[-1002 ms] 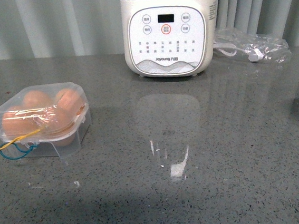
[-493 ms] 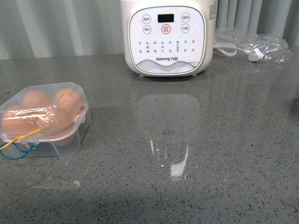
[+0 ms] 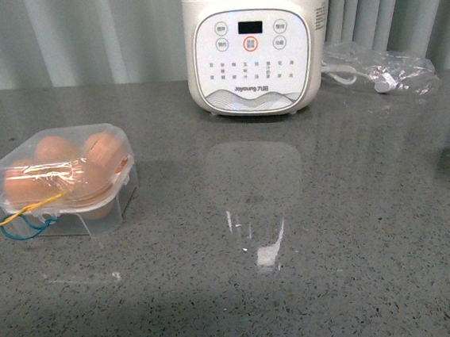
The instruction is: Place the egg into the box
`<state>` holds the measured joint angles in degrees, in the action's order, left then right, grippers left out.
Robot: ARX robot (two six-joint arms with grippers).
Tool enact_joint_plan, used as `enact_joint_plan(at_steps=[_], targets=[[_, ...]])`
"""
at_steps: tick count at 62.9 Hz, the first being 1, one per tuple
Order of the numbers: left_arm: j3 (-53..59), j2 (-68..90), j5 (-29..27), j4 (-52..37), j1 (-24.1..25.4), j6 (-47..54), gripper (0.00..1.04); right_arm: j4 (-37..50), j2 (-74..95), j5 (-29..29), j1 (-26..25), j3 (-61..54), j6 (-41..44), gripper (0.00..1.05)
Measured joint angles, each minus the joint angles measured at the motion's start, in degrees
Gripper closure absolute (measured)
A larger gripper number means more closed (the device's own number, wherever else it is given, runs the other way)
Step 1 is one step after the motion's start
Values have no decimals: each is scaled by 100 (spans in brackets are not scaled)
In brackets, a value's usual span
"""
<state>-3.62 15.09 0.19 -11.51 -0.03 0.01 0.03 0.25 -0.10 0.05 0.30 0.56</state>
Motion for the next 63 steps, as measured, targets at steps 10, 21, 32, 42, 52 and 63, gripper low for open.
enact_joint_plan(at_steps=[10, 21, 32, 42, 52, 63], targets=[[90, -210, -13, 122, 2, -2, 101, 0, 0, 2, 0, 0, -2, 7], [197, -632, -24, 302, 2, -11, 101, 0, 0, 2, 0, 0, -2, 7], [197, -1486, -22, 1123, 2, -11, 101, 0, -2, 0, 0, 0, 0, 7], [197, -1486, -22, 1139, 2, -11, 101, 0, -2, 2, 0, 0, -2, 7], [197, -1486, -22, 1139, 2, -13, 101, 0, 0, 2, 0, 0, -2, 7], [197, -1486, -22, 1139, 2, -13, 77, 0, -2, 0, 0, 0, -2, 7]])
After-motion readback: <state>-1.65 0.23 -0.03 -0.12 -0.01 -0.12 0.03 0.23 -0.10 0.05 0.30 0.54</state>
